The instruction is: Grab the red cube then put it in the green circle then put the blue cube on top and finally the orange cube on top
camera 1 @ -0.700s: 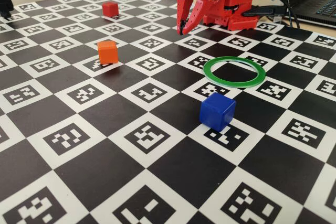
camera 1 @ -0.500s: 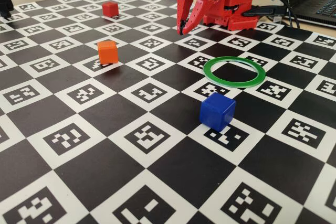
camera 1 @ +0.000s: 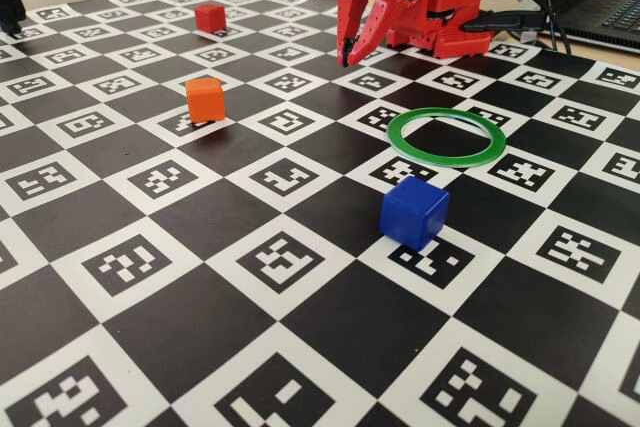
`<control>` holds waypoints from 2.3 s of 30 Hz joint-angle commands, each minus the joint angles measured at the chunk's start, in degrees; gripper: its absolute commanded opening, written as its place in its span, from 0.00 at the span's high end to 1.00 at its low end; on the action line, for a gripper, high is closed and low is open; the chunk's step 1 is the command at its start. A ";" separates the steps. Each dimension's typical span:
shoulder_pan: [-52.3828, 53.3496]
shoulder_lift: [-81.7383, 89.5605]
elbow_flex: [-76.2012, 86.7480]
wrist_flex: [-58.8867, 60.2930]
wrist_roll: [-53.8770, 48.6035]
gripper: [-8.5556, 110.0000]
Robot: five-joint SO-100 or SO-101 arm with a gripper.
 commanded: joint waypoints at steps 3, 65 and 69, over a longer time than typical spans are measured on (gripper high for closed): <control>-0.35 2.90 3.16 6.06 0.18 0.98; -0.09 2.29 2.81 1.85 5.54 0.98; -0.09 -3.52 -3.60 -1.41 12.66 0.98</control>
